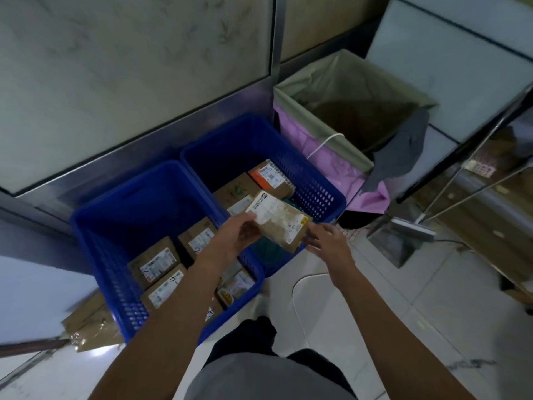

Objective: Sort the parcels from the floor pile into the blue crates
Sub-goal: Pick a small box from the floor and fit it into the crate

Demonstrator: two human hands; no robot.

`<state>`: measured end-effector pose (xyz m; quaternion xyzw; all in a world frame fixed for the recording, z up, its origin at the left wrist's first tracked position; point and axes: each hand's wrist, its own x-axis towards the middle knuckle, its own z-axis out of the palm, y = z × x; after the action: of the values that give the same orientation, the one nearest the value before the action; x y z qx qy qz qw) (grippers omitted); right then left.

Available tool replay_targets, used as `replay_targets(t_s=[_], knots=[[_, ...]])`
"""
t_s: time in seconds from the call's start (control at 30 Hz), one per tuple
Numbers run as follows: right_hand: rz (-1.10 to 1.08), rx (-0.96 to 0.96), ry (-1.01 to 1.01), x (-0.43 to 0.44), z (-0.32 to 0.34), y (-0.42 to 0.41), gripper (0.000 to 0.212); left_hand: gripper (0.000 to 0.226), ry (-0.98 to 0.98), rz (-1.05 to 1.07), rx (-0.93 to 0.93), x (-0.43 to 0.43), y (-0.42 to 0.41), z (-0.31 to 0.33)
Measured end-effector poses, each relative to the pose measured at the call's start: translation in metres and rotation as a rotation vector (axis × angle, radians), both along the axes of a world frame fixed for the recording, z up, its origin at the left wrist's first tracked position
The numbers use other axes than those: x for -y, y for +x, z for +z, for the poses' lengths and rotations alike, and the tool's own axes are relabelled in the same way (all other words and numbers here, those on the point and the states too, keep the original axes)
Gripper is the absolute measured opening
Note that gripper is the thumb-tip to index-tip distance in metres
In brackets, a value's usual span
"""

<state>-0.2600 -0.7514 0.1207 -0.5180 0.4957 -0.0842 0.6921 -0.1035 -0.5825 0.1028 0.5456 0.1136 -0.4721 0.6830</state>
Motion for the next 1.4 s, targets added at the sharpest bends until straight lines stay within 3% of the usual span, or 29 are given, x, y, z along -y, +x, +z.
replay_targets(t_s=[0.17, 0.4, 0.7, 0.97, 1.1, 1.27, 1.4], knots=[[0.111, -0.059, -0.019, 0.022, -0.010, 0.031, 0.053, 0.015, 0.049, -0.006, 0.040, 0.031, 0.030, -0.001], [0.172, -0.119, 0.025, 0.033, -0.028, 0.059, 0.034, 0.032, 0.118, 0.009, 0.052, 0.071, 0.051, -0.017], [0.397, -0.219, -0.035, 0.101, -0.063, 0.078, 0.057, 0.021, 0.313, -0.096, -0.025, 0.140, 0.039, -0.041], [0.685, -0.335, -0.055, 0.182, -0.105, 0.096, 0.040, 0.028, 0.383, -0.021, -0.077, 0.223, 0.030, -0.077], [0.742, -0.345, 0.001, 0.204, -0.130, 0.115, 0.072, 0.034, 0.392, 0.083, -0.104, 0.234, 0.037, -0.106], [0.838, -0.355, 0.073, 0.210, -0.159, 0.151, 0.046, 0.034, 0.388, 0.173, -0.169, 0.227, 0.054, -0.139], [0.878, -0.428, 0.073, 0.211, -0.210, 0.176, 0.045, 0.028, 0.416, 0.229, -0.157, 0.218, 0.064, -0.174]])
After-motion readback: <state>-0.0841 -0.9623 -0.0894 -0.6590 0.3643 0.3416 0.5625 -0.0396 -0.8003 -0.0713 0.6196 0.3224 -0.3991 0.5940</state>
